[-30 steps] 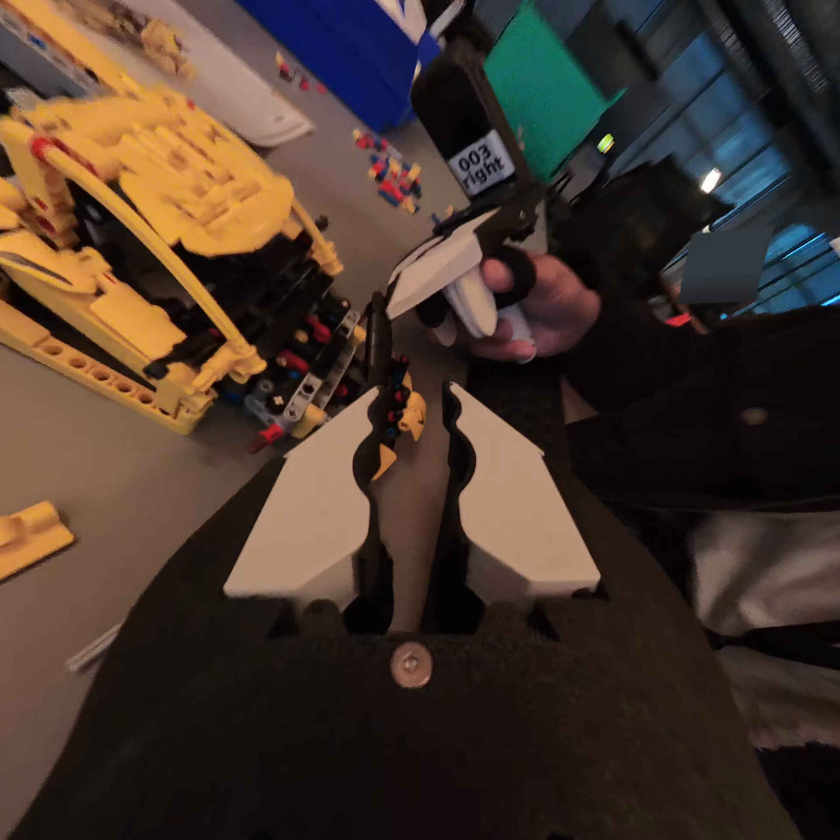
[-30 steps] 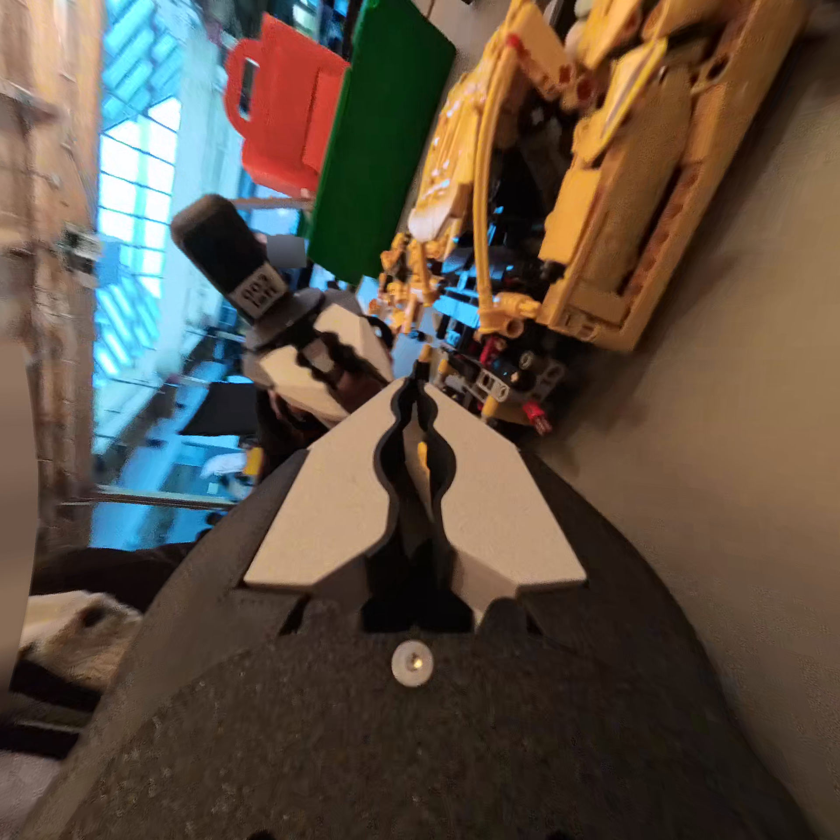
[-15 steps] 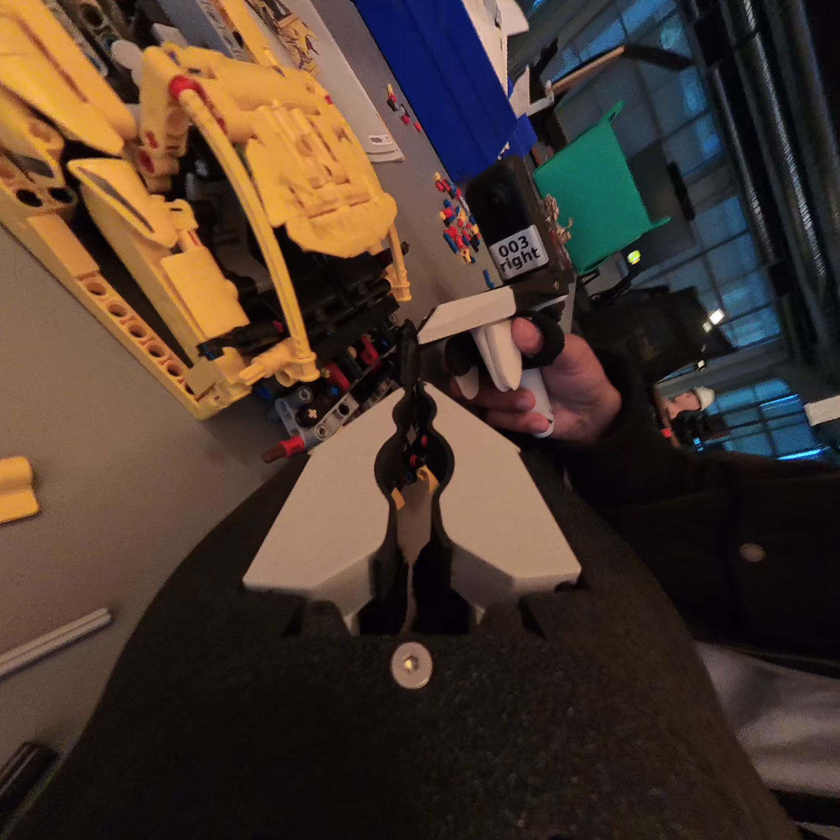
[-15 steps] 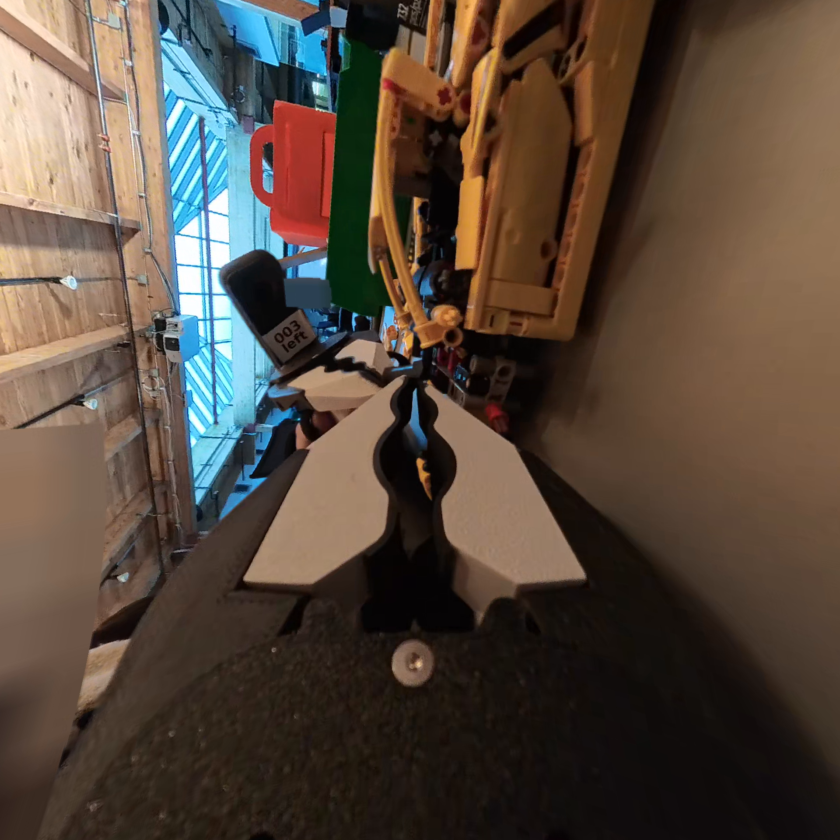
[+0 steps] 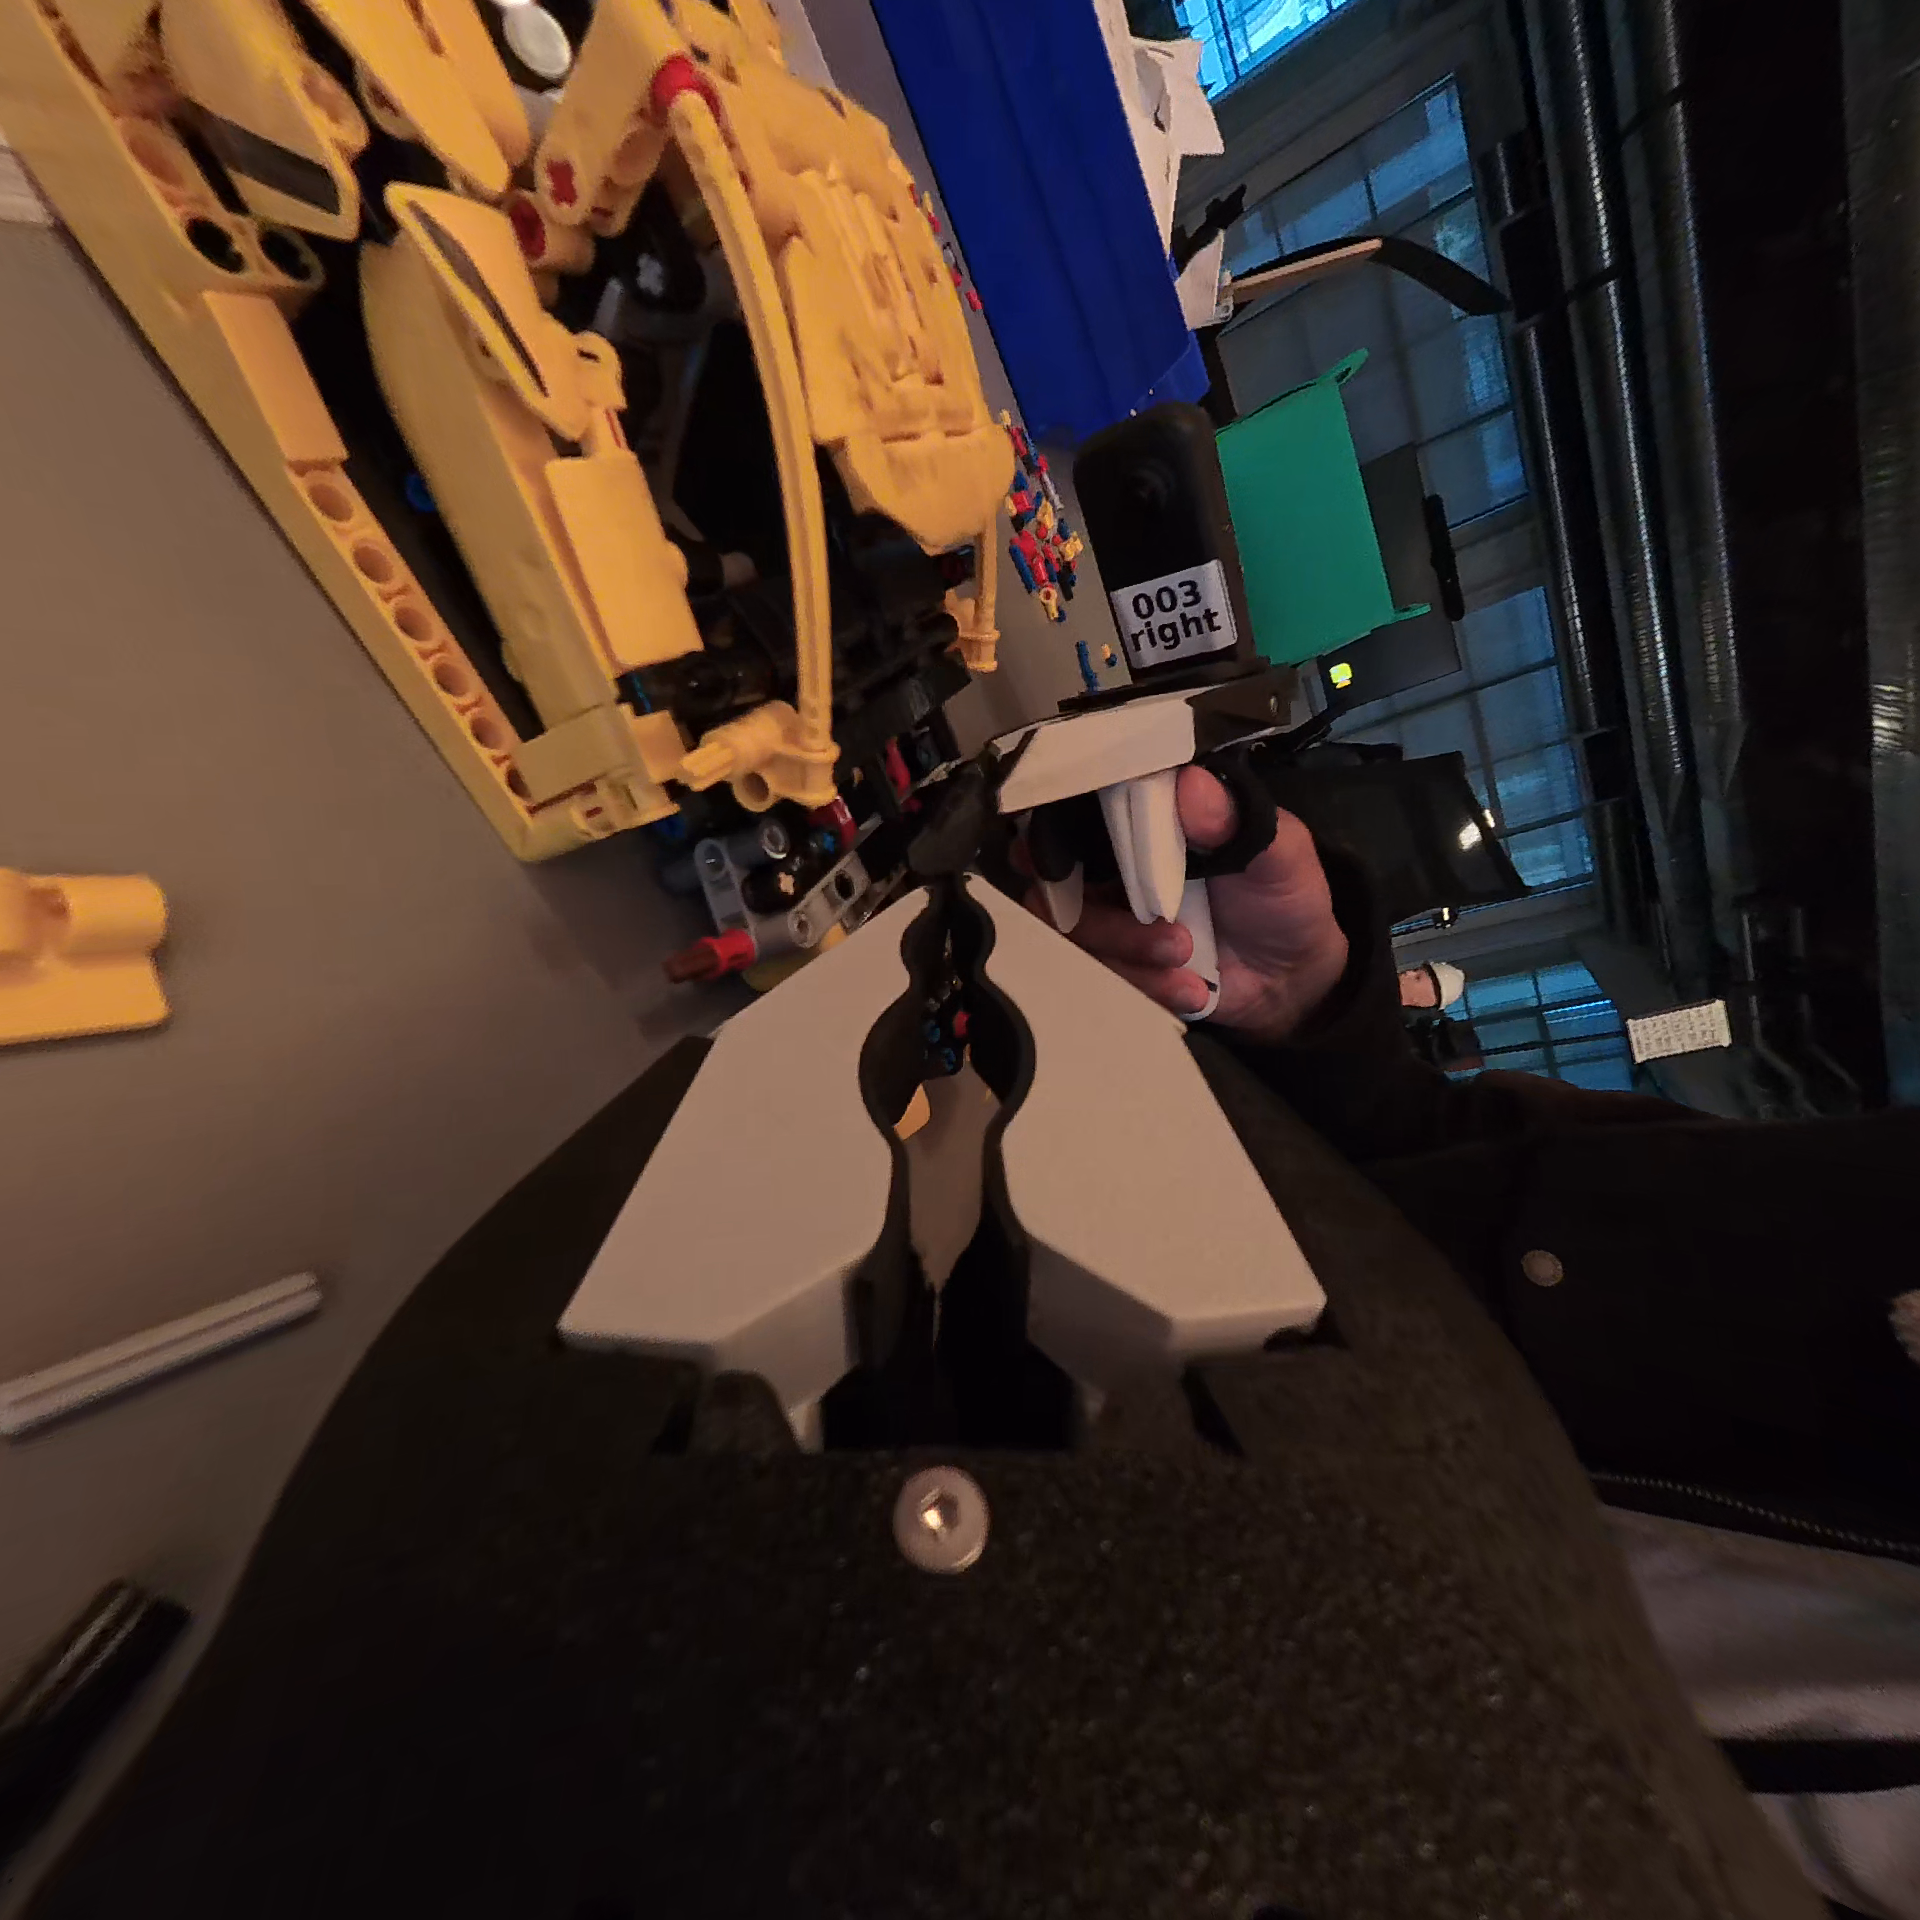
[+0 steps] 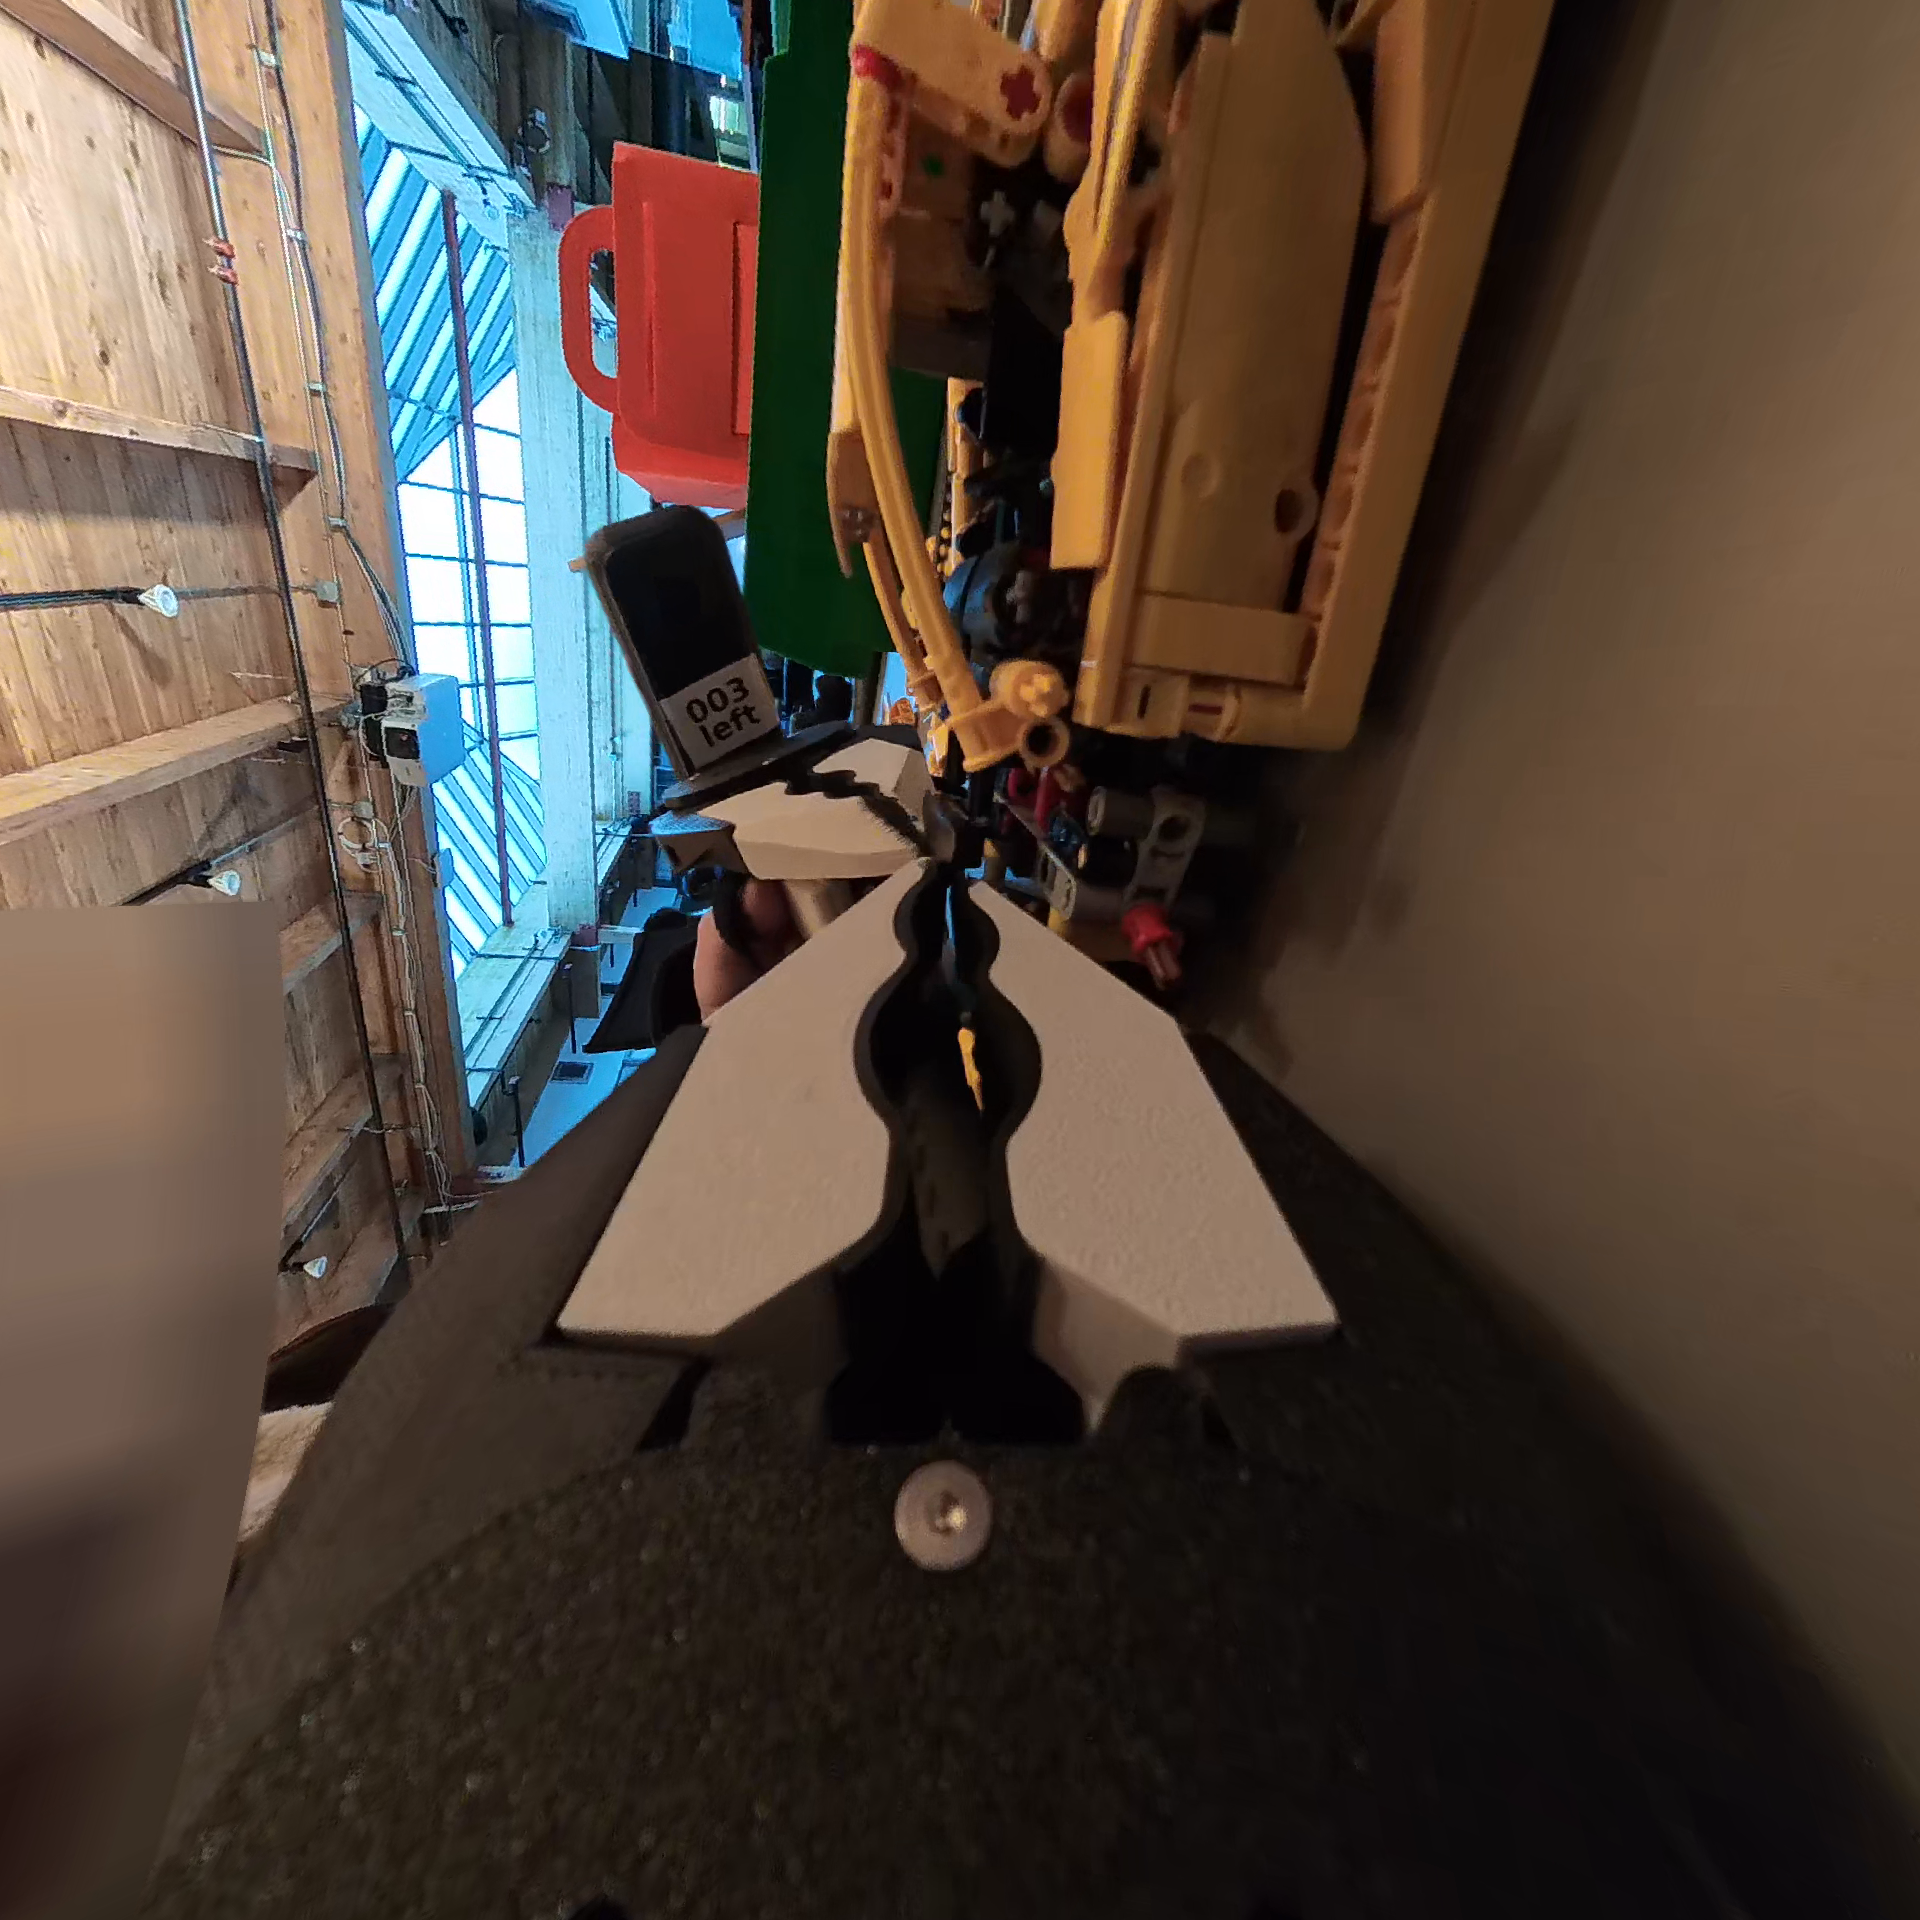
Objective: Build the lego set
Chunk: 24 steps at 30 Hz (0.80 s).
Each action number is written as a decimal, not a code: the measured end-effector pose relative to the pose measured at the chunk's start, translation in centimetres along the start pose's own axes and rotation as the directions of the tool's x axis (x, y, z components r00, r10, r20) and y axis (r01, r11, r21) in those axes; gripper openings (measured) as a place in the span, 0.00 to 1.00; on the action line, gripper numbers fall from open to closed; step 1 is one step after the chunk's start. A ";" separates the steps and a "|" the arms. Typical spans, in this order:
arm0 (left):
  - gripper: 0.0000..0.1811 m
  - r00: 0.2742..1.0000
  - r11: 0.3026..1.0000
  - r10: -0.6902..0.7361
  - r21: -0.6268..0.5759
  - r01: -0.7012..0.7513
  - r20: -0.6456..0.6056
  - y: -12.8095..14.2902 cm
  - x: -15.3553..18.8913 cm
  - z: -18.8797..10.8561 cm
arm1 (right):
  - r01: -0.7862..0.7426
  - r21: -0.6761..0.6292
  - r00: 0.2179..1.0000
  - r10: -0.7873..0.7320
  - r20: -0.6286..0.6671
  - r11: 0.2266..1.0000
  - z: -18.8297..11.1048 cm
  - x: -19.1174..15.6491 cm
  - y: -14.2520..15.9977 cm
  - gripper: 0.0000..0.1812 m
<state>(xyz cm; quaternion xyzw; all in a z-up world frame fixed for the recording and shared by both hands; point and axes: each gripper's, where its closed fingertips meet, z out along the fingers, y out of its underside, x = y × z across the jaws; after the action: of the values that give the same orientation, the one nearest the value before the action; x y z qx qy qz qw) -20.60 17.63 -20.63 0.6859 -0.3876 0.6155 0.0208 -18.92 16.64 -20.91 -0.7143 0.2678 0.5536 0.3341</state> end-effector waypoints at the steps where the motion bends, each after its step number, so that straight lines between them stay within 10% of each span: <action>1: 0.00 1.000 1.000 -0.007 0.001 0.007 -0.003 0.0 0.0 0.0 | 0.004 0.001 1.000 -0.004 -0.003 1.000 0.0 0.0 0.0 0.00; 24: 0.00 0.999 0.999 -0.042 0.028 0.043 -0.034 -0.8 -0.3 -0.3 | -0.028 0.006 1.000 0.028 0.014 1.000 0.3 -0.1 -0.2 0.00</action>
<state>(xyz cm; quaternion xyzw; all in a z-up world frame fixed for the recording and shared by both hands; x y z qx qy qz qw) -20.36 18.47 -20.44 0.6840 -0.3638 0.6316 0.0305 -18.91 17.01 -20.85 -0.7055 0.2769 0.5625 0.3305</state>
